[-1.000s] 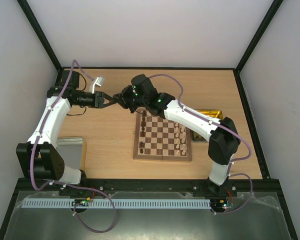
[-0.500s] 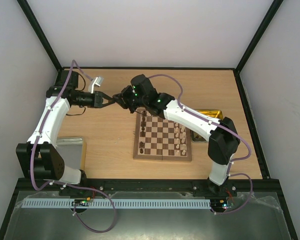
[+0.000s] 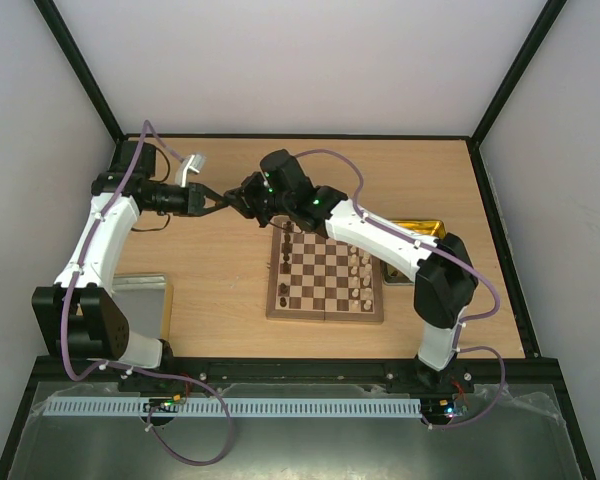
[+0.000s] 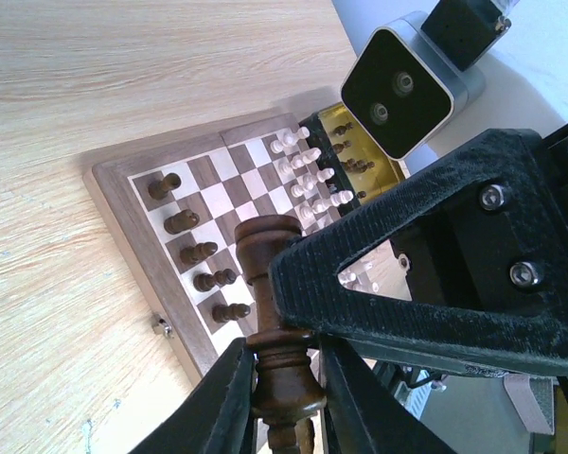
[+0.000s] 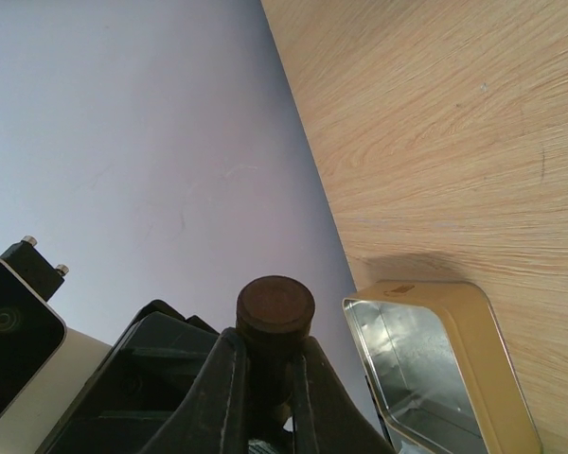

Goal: Set up the chess pieces on the board
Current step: Place the chess piece on the chessboard.

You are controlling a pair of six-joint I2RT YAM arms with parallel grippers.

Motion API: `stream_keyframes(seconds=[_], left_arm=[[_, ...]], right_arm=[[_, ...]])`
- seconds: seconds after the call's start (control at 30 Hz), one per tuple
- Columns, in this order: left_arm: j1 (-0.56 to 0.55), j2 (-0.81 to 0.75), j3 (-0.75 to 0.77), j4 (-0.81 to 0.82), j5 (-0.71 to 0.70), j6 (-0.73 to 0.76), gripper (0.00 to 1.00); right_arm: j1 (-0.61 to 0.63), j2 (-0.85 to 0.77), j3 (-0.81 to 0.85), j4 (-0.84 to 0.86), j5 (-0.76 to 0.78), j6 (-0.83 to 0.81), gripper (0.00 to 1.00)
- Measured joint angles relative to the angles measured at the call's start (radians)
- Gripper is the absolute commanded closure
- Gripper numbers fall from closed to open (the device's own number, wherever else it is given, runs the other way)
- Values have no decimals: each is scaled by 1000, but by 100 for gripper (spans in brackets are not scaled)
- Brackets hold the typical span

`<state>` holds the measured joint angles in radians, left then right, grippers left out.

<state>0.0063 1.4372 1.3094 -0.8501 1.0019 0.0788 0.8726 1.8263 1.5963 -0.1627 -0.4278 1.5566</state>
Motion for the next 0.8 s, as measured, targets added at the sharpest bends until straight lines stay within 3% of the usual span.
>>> stream_keyframes(seconds=[0.47, 0.7, 0.8], left_arm=[[6, 0, -2, -3, -31, -1, 84], [9, 0, -4, -7, -36, -2, 97], [12, 0, -8, -8, -39, -3, 98]], right_arm=[[3, 5, 0, 3, -2, 0, 98], [6, 9, 1, 3, -2, 0, 98], [7, 16, 5, 3, -2, 0, 98]])
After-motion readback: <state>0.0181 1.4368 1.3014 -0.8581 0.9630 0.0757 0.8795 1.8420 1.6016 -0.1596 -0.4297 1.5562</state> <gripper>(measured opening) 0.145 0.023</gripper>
